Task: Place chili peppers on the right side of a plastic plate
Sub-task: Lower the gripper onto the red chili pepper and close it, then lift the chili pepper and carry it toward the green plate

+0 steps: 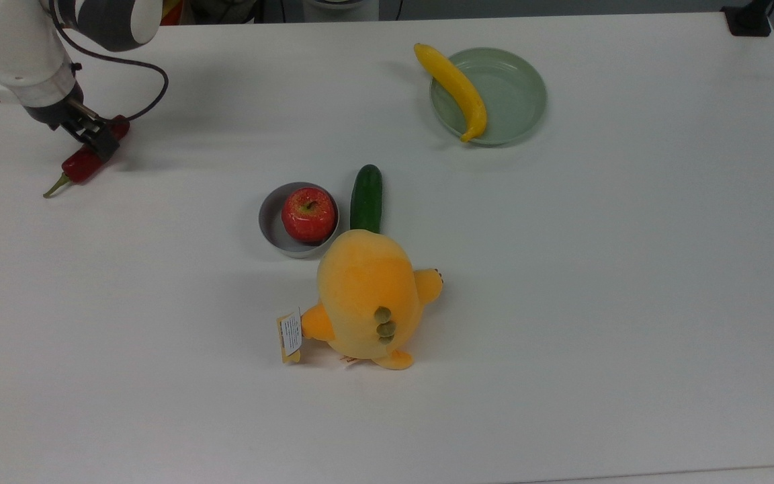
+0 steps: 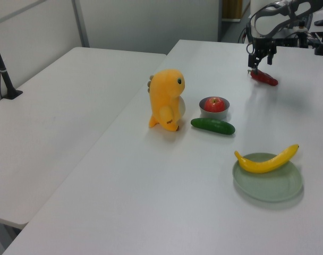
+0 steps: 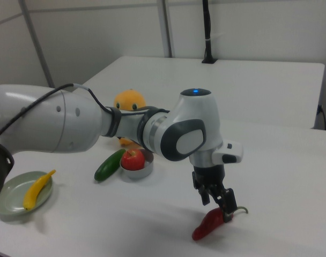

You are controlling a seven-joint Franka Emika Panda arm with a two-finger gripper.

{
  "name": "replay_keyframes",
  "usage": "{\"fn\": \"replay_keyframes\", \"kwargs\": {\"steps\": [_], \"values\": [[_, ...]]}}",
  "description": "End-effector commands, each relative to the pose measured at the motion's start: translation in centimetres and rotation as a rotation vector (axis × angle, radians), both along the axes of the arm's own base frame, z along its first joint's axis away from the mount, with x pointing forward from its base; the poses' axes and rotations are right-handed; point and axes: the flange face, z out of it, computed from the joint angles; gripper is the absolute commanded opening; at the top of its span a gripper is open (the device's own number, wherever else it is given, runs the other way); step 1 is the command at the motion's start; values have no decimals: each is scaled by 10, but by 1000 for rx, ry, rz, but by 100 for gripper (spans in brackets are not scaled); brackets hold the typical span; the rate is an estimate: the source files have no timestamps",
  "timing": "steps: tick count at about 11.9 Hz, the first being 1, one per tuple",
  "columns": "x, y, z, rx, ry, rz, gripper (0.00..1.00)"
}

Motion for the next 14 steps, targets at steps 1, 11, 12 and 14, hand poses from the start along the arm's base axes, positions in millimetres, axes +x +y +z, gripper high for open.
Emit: {"fn": "replay_keyframes", "kwargs": {"steps": [1, 11, 12, 14], "values": [[4, 0, -23, -18, -8, 30, 100], [9, 11, -17, -14, -6, 77, 33], [14, 24, -3, -9, -30, 90, 38], [25, 70, 7, 29, -5, 136, 40]]}}
